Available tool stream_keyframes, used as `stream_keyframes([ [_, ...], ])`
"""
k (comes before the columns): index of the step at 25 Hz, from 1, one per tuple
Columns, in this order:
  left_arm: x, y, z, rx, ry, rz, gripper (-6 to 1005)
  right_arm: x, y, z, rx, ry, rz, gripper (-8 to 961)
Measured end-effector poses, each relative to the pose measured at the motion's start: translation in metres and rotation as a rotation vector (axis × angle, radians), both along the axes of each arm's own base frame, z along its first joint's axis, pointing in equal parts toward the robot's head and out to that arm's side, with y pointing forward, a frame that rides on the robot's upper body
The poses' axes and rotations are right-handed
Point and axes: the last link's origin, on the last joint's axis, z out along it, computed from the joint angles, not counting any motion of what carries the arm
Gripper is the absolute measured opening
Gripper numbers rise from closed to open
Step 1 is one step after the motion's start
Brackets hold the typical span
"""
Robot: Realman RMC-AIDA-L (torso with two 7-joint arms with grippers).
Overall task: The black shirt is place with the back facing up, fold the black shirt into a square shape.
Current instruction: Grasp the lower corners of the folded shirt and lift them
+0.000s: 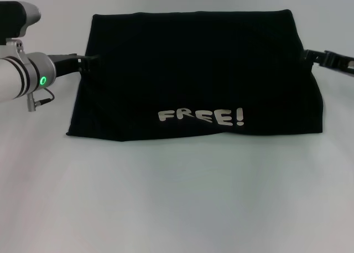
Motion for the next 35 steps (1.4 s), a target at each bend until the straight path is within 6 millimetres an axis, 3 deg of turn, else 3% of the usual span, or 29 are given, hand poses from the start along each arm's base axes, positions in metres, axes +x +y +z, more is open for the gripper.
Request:
stream_keyframes([
  [4, -0.001, -0.004, 0.0, -0.015, -0.05, 0.004, 658, 0.002, -0.006, 0.013, -0.009, 0.039, 0.029, 653],
  [9, 0.003, -0.026, 0.001, -0.134, -0.217, -0.058, 786, 0.013, -0.023, 0.03, -0.014, 0.105, 0.058, 732],
  [14, 0.001, -0.047, 0.006, -0.198, -0.317, -0.098, 898, 0.021, -0.043, 0.035, -0.016, 0.154, 0.115, 766],
  [15, -0.003, -0.062, 0.014, -0.222, -0.382, -0.132, 920, 0.022, -0.046, 0.035, -0.019, 0.161, 0.129, 771],
  [25, -0.022, -0.092, 0.028, -0.251, -0.365, -0.169, 950, 0.023, -0.072, 0.009, -0.067, 0.143, 0.24, 817],
  [29, -0.033, -0.1, 0.024, -0.249, -0.317, -0.159, 951, 0.016, -0.072, -0.004, -0.041, 0.154, 0.262, 835],
  [35, -0.046, -0.101, 0.024, -0.205, -0.283, -0.108, 952, 0.01, -0.067, -0.007, -0.015, 0.187, 0.261, 871],
])
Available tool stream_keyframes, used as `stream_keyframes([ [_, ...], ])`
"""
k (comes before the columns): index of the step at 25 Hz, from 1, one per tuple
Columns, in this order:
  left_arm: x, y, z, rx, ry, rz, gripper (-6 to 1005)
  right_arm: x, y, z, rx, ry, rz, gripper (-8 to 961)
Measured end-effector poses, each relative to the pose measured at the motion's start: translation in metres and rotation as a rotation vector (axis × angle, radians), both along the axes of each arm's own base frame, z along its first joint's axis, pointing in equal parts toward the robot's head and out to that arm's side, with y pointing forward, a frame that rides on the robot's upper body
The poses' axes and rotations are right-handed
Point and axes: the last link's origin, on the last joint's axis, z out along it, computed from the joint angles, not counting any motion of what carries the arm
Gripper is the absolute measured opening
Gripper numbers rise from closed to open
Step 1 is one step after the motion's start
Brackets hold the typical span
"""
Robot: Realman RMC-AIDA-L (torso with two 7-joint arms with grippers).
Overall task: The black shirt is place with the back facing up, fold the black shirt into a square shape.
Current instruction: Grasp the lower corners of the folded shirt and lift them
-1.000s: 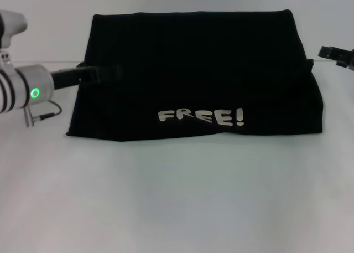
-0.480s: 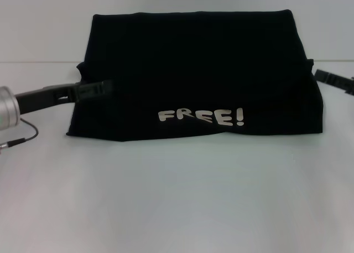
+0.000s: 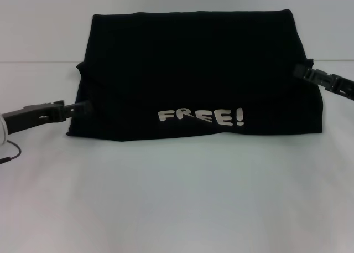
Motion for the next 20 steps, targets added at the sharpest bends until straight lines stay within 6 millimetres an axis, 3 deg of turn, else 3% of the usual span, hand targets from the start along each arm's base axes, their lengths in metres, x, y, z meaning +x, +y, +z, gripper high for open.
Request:
stream_keyframes([
  [4, -0.019, 0.003, 0.002, 0.041, 0.031, 0.137, 950, 0.002, 0.0, -0.007, -0.011, 0.004, -0.021, 922],
  [7, -0.022, 0.003, -0.002, 0.027, 0.053, 0.161, 949, 0.007, -0.001, -0.012, -0.012, -0.001, -0.051, 935],
  [20, -0.007, 0.01, -0.019, -0.051, 0.179, 0.04, 928, 0.01, -0.002, -0.016, -0.016, -0.001, -0.074, 932],
])
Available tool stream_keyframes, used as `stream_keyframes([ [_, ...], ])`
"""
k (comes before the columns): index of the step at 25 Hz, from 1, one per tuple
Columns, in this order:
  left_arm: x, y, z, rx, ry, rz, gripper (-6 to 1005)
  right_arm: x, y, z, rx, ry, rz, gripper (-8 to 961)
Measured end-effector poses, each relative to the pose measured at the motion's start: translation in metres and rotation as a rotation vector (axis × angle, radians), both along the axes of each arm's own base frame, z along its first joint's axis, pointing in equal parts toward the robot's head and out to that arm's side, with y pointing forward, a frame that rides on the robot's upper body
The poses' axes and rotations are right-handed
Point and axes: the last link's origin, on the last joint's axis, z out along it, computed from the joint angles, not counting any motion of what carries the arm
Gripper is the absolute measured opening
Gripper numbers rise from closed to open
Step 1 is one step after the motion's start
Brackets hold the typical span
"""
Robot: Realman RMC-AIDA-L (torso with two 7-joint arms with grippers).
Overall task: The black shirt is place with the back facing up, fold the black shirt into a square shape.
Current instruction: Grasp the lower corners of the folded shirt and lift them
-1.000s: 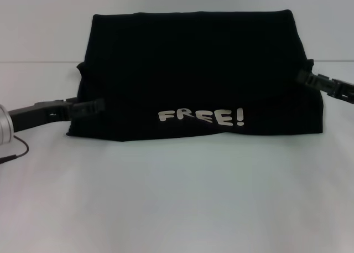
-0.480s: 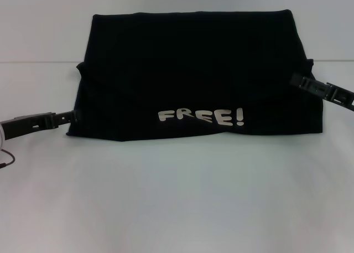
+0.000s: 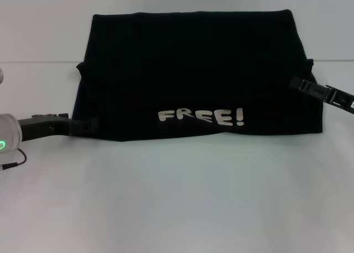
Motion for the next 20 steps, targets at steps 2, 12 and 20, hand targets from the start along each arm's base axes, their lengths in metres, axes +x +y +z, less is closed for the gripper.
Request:
stream_keyframes([
  [2, 0.001, 0.001, -0.002, -0.006, 0.013, -0.006, 924, 0.0, 0.0, 0.0, -0.002, 0.002, 0.002, 932],
  [12, 0.003, 0.003, -0.011, -0.023, 0.082, -0.034, 904, 0.002, -0.002, 0.002, 0.003, 0.007, -0.003, 930],
  [20, 0.003, 0.002, -0.013, -0.028, 0.091, -0.037, 889, 0.001, -0.001, 0.002, 0.003, 0.009, -0.001, 930],
])
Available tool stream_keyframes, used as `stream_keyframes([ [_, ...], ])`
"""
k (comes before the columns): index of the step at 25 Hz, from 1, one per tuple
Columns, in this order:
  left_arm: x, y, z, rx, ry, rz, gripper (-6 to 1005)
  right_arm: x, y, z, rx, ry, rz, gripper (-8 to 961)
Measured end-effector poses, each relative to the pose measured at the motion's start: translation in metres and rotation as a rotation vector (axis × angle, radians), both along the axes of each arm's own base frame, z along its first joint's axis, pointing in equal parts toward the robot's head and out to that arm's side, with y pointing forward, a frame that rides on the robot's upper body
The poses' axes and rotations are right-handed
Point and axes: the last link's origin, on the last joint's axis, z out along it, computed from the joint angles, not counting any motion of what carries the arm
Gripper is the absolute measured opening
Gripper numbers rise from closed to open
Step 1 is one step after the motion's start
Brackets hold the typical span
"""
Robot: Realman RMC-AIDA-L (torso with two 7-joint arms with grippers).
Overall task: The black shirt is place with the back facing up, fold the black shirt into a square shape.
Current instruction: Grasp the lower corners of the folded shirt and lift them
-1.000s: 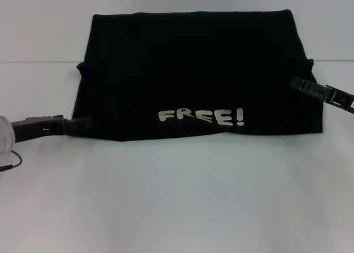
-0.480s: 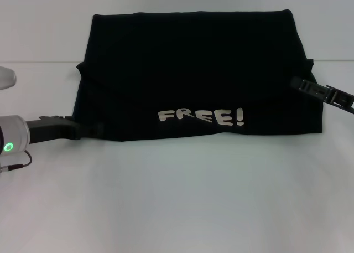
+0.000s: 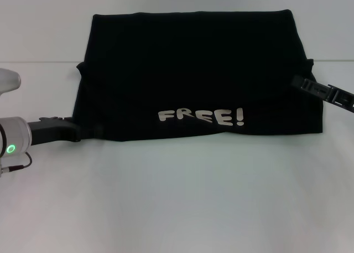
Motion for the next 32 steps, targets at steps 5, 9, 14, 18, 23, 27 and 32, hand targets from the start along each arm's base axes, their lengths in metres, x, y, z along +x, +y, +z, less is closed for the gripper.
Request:
stream_keyframes([
  [5, -0.0015, -0.0027, -0.0008, -0.023, 0.015, -0.003, 879, -0.0007, 0.0005, -0.0002, 0.0, 0.0, 0.002, 929],
  [9, -0.0021, -0.0038, -0.0003, -0.039, 0.031, -0.006, 871, -0.0009, 0.0005, -0.0004, 0.0, 0.0, 0.002, 929],
  [14, 0.0016, -0.0037, 0.0009, -0.051, 0.024, -0.021, 862, -0.0001, -0.0003, -0.0008, -0.001, 0.001, 0.0, 928],
  [18, 0.0025, -0.0033, 0.0011, -0.053, 0.021, -0.022, 854, -0.0001, -0.0007, -0.0013, -0.001, 0.002, 0.0, 928],
  [23, -0.0018, -0.0006, 0.0077, -0.017, 0.013, 0.012, 773, 0.0006, -0.0013, -0.0015, -0.001, 0.0, -0.001, 928],
  [27, -0.0013, -0.0002, 0.0078, -0.019, 0.014, 0.01, 693, 0.0007, -0.0014, -0.0016, 0.0, -0.003, 0.001, 928],
  [32, -0.0022, -0.0017, 0.0058, -0.024, 0.018, 0.008, 556, 0.0011, -0.0017, -0.0015, 0.0, -0.004, 0.0, 927],
])
